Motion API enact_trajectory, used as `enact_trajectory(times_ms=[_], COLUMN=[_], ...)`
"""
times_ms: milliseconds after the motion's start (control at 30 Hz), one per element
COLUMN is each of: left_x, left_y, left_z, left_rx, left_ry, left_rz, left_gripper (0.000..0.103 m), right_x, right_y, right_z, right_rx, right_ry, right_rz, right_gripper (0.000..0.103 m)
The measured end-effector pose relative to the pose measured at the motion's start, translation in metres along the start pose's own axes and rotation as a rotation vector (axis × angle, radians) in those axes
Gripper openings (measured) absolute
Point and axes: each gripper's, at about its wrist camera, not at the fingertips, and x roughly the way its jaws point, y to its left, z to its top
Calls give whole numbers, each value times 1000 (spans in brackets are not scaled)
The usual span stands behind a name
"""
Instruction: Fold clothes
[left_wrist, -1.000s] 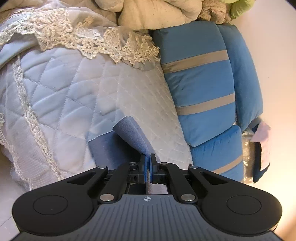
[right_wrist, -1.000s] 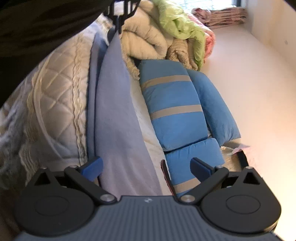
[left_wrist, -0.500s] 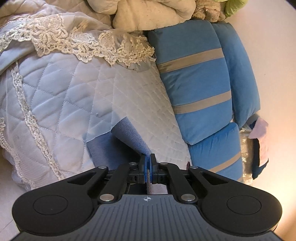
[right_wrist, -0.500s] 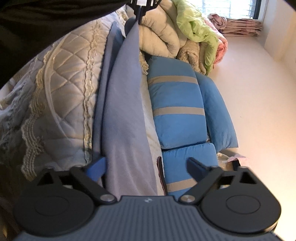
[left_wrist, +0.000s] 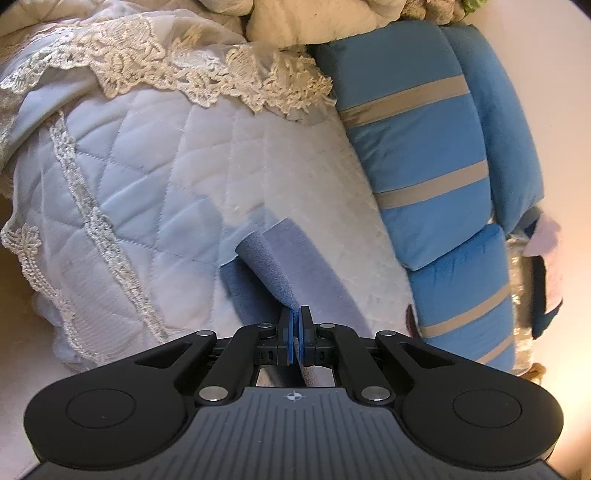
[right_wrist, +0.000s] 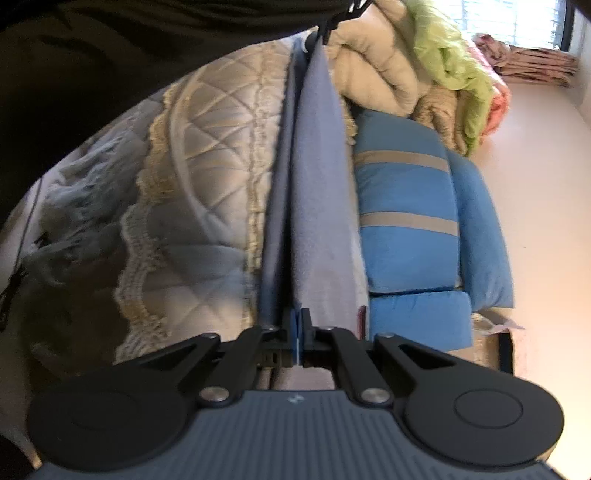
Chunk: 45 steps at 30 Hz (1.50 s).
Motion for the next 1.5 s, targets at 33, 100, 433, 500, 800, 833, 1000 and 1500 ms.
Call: enact_trajectory(times_ms=[33,100,433,500,800,833,1000,1500], left_x=[1,3,2,2,-12,-13,-18,66], left_y=[2,3,23,28,9,7,7,-62], left_z=[0,1,14,16,22,24,35,52], left_rx=[-1,5,-52,-82,121,142,124,348], left_ry=[2,-1,-68,-83,-159,-165,-190,-64], left_rz=[1,13,11,-3,149,188,166,246], left_gripper=[2,3,25,23,4,5,34,2], right_x=[0,1,2,0,0,0,-1,3], right_y=[0,0,-19,-19,-21,-22,-26,-23], right_z=[0,0,0,1,-1,-1,-1,-3], right_rx=[4,13,198,206,215,215,238,249], right_ry=[2,7,5,-5,-16,-16,-20,-13], right_rz=[4,12,36,40,25,24,30,61], right_gripper=[0,1,85,85,92,92,99,102])
